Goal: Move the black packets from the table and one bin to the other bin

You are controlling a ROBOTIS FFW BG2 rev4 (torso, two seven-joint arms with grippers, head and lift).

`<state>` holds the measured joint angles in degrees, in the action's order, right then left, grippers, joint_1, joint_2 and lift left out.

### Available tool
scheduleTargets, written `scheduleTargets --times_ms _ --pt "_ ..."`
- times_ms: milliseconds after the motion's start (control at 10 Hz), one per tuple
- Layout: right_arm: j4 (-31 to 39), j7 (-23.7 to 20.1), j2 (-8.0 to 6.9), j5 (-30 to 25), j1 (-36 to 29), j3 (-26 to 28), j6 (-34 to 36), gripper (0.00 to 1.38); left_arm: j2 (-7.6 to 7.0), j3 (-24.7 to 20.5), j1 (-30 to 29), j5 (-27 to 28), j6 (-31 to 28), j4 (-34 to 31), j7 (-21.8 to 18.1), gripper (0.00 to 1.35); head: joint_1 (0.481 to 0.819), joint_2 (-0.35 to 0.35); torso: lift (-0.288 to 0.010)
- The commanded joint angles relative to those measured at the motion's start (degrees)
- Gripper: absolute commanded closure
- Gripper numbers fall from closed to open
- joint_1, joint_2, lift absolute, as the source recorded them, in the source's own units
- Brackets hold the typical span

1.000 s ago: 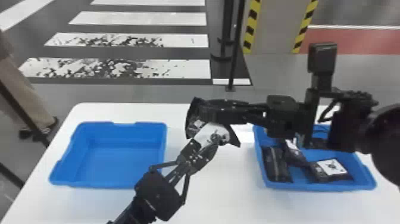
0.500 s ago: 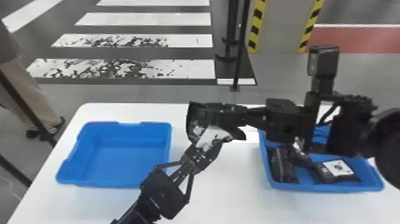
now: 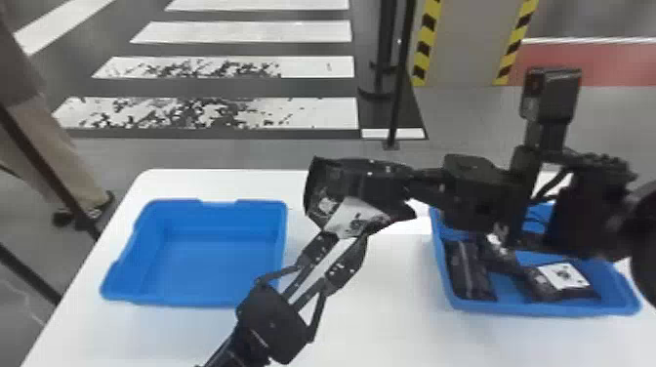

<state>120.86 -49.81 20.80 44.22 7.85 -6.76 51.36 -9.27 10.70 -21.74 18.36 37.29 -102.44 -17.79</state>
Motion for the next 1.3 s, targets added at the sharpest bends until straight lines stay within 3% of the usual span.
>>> scheduleTargets --times_ms 0,100,200,300,600,900,1200 --pt "1.1 0.5 -0.06 -0.1 -1.0 2.0 -0.7 1.17 0.39 -0.5 -0.5 -0.6 0.8 1.7 0.8 0.59 0.695 0.04 -0.11" --pt "2.0 1.0 -0.06 -0.3 -1.9 3.6 -1.0 1.18 0.66 -1.2 -0.9 -0.8 0.8 1.8 1.0 0.33 0.695 0.039 -0.11" --pt "2.8 1.3 -0.06 -0.8 -2.4 5.3 -1.3 1.18 0.92 -1.6 -1.2 -0.8 0.4 2.0 1.2 0.17 0.695 0.035 -0.11" --pt "4.4 1.6 -0.15 -3.0 -3.1 7.8 -1.4 1.18 1.18 -2.1 -1.5 -0.5 0.3 2.1 1.3 0.1 0.695 0.027 -0.11" --pt "8.0 1.8 0.03 -11.7 -7.1 20.2 -1.2 1.17 2.85 -6.6 -3.4 0.3 1.9 2.1 1.4 0.1 0.695 -0.022 -0.11" --pt "8.3 4.9 -0.59 -18.6 -15.6 31.9 -2.6 1.17 4.44 -10.8 -6.0 -0.4 4.8 2.0 2.3 0.1 0.695 -0.145 -0.11" --pt "1.3 6.5 -1.2 -20.5 -18.3 34.1 -6.4 1.17 5.93 -14.6 -7.5 -1.1 4.9 2.0 2.7 0.1 0.695 -0.214 -0.11"
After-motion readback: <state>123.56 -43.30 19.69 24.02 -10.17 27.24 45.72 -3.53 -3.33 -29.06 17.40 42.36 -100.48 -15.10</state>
